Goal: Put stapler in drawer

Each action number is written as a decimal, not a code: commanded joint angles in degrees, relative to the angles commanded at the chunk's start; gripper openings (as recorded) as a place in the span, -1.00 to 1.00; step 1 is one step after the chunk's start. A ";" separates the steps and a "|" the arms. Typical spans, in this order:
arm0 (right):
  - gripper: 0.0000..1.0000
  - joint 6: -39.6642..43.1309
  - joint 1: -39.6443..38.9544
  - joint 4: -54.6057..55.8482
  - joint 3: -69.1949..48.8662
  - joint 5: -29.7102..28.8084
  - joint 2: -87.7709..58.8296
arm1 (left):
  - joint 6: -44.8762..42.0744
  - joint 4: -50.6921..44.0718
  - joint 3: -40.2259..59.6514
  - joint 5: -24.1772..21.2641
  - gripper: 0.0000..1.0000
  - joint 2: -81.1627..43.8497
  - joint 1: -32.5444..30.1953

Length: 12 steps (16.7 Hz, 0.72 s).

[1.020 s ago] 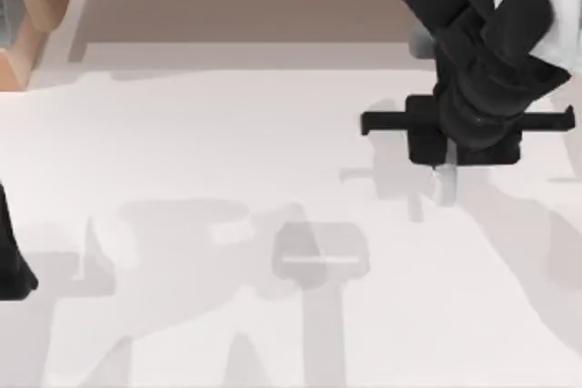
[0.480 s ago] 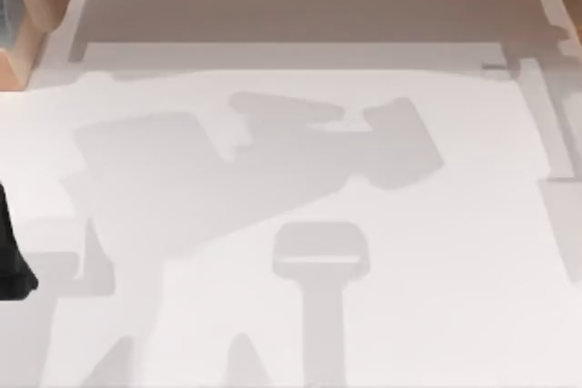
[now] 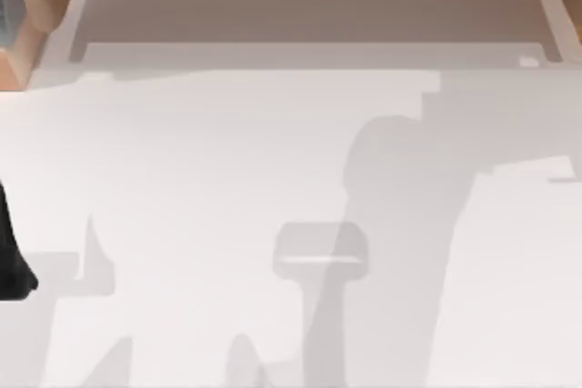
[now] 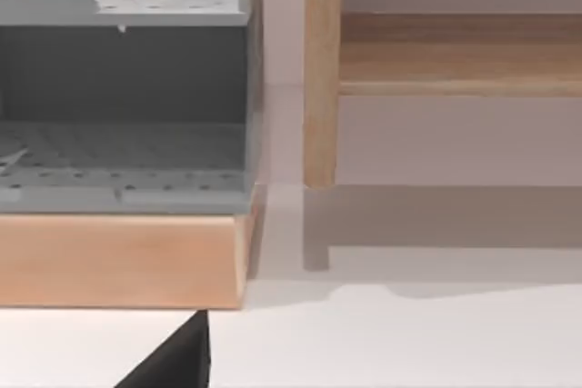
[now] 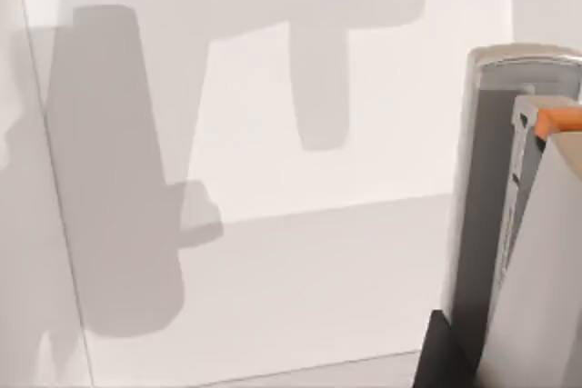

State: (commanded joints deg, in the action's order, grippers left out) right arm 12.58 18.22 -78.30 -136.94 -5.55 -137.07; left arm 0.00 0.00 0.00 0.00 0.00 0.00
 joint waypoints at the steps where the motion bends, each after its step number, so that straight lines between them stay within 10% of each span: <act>1: -1.00 2.03 1.10 -1.00 -1.89 1.08 -3.47 | 0.00 0.00 0.00 0.00 1.00 0.00 0.00; 12: -1.00 7.28 2.70 -4.42 -6.09 4.20 -12.88 | 0.00 0.00 0.00 0.00 1.00 0.00 0.00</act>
State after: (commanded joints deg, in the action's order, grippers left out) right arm 19.86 20.92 -82.72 -143.03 -1.35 -149.95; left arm 0.00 0.00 0.00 0.00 0.00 0.00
